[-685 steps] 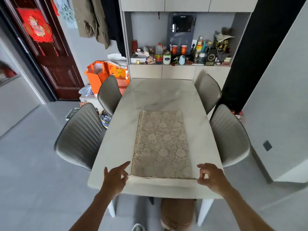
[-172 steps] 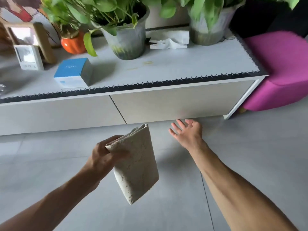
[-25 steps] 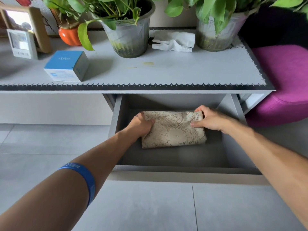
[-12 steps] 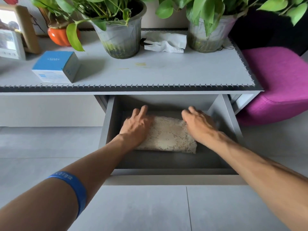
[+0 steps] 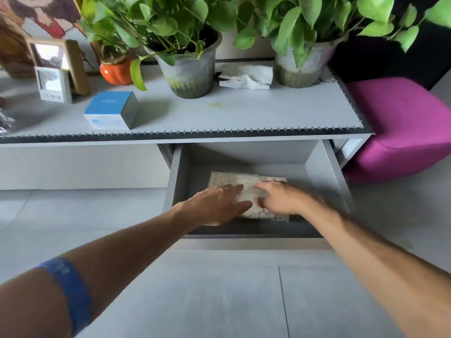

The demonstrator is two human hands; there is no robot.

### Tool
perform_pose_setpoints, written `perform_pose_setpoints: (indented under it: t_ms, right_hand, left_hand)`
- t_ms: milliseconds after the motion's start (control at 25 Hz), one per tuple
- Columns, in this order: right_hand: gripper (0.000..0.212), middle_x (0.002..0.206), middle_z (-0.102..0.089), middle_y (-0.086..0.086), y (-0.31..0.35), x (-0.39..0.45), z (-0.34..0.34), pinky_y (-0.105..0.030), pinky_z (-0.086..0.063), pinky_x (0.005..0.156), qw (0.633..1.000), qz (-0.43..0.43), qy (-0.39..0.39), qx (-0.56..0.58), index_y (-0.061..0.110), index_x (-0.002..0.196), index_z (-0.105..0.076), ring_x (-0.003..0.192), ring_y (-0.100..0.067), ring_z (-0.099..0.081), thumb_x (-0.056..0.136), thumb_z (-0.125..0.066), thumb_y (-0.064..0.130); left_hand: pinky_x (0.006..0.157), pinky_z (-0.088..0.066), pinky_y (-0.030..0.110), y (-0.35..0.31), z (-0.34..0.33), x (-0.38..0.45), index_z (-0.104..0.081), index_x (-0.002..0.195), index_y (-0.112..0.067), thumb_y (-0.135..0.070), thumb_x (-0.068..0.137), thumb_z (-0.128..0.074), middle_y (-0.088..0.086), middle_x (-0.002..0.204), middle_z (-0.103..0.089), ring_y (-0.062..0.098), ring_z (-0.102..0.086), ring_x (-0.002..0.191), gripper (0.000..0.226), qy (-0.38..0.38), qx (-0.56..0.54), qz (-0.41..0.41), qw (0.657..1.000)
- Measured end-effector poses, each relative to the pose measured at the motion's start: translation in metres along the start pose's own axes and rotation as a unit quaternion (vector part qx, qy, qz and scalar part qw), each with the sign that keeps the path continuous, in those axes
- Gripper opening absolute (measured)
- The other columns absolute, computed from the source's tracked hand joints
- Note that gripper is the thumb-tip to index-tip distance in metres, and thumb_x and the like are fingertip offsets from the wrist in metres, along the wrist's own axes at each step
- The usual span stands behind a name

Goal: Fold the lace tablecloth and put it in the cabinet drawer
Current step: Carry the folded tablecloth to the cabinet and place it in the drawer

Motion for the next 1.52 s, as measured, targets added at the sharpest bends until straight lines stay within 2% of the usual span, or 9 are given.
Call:
perform_pose_setpoints:
  t_ms: [160, 320, 400, 480, 560, 680, 840, 1040, 1520]
  right_hand:
    - [0.045, 0.136, -0.059, 0.012, 0.032, -0.095, 0.003, -0.028, -0.049, 0.100, 0.895, 0.168, -0.143, 0.388, 0.038, 0.133, -0.053, 0.119, -0.010, -0.059, 0.090, -0.063, 0.028]
    - [0.033, 0.109, -0.075, -0.006, 0.023, -0.167, -0.032, -0.038, -0.055, 0.088, 0.850, 0.101, -0.036, 0.516, 0.021, 0.110, -0.070, 0.099, -0.024, -0.069, 0.083, -0.068, 0.039]
    - [0.043, 0.107, -0.076, -0.009, 0.004, -0.176, -0.065, -0.046, -0.053, 0.089, 0.798, -0.046, 0.005, 0.600, 0.014, 0.112, -0.067, 0.096, -0.028, -0.071, 0.079, -0.071, 0.040]
    - [0.042, 0.117, -0.070, -0.014, -0.012, -0.177, -0.085, -0.049, -0.055, 0.086, 0.656, -0.161, -0.055, 0.735, 0.017, 0.118, -0.059, 0.096, -0.035, -0.072, 0.082, -0.070, 0.037]
    - [0.035, 0.128, -0.058, -0.019, -0.019, -0.180, -0.090, -0.050, -0.055, 0.084, 0.522, -0.175, -0.137, 0.824, 0.032, 0.117, -0.054, 0.102, -0.038, -0.069, 0.085, -0.069, 0.039]
    - [0.042, 0.138, -0.047, -0.017, -0.016, -0.175, -0.089, -0.051, -0.055, 0.083, 0.440, -0.123, -0.195, 0.868, 0.050, 0.118, -0.048, 0.110, -0.035, -0.066, 0.081, -0.069, 0.050]
    - [0.065, 0.137, -0.045, -0.015, -0.018, -0.154, -0.077, -0.050, -0.056, 0.081, 0.429, -0.096, -0.207, 0.874, 0.054, 0.137, -0.034, 0.111, -0.035, -0.066, 0.081, -0.067, 0.057]
    - [0.043, 0.138, -0.049, -0.016, -0.035, -0.107, -0.044, -0.047, -0.056, 0.083, 0.474, -0.103, -0.208, 0.849, 0.035, 0.129, -0.048, 0.111, -0.033, -0.064, 0.089, -0.063, 0.034]
    - [0.009, 0.139, -0.049, -0.013, -0.062, -0.021, 0.043, -0.047, -0.051, 0.089, 0.611, -0.111, -0.230, 0.749, 0.023, 0.095, -0.058, 0.118, -0.030, -0.056, 0.086, -0.059, 0.023]
  left_hand:
    - [0.066, -0.050, 0.032, -0.035, 0.031, -0.094, -0.055, 0.104, -0.035, -0.055, 0.089, -0.037, -0.012, 0.079, -0.065, 0.017, -0.063, 0.071, 0.030, -0.193, -0.023, -0.130, 0.972]
    - [0.058, -0.049, 0.022, -0.024, -0.012, -0.152, -0.067, 0.083, -0.026, -0.042, 0.086, -0.058, -0.013, 0.075, -0.071, 0.007, -0.068, 0.068, 0.019, -0.013, -0.207, 0.043, 0.977]
    - [0.066, -0.052, 0.029, -0.010, -0.038, -0.165, -0.068, 0.098, -0.019, -0.035, 0.090, -0.064, 0.000, 0.092, -0.076, 0.019, -0.074, 0.082, 0.018, 0.065, -0.417, 0.207, 0.882]
    - [0.075, -0.055, 0.035, 0.003, -0.053, -0.167, -0.063, 0.106, -0.017, -0.033, 0.092, -0.062, 0.006, 0.106, -0.074, 0.025, -0.074, 0.089, 0.021, 0.016, -0.539, 0.265, 0.800]
    - [0.077, -0.058, 0.040, 0.011, -0.062, -0.167, -0.061, 0.109, -0.020, -0.034, 0.092, -0.063, 0.003, 0.116, -0.069, 0.026, -0.073, 0.094, 0.022, -0.047, -0.607, 0.265, 0.748]
    - [0.076, -0.059, 0.040, 0.018, -0.066, -0.163, -0.058, 0.109, -0.029, -0.044, 0.086, -0.066, -0.004, 0.122, -0.062, 0.025, -0.068, 0.106, 0.029, -0.102, -0.688, 0.223, 0.683]
    - [0.080, -0.058, 0.040, 0.025, -0.063, -0.149, -0.055, 0.116, -0.038, -0.052, 0.084, -0.066, -0.011, 0.126, -0.059, 0.018, -0.060, 0.117, 0.036, -0.129, -0.716, 0.175, 0.663]
    - [0.084, -0.053, 0.040, 0.046, -0.041, -0.109, -0.050, 0.138, -0.022, 0.003, 0.085, -0.056, -0.003, 0.140, -0.054, 0.014, -0.060, 0.112, 0.058, -0.210, -0.651, 0.154, 0.713]
    - [0.086, -0.048, 0.036, 0.074, 0.041, -0.019, -0.053, 0.135, -0.018, -0.014, 0.065, -0.062, -0.010, 0.143, -0.050, 0.012, -0.050, 0.120, 0.071, -0.198, -0.585, 0.121, 0.777]
Point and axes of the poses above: each hand's wrist, its own x-axis towards the middle knuckle, its own z-axis out of the back of the hand, y = z × x, the point moved 4 cm from there along x, towards the middle knuckle
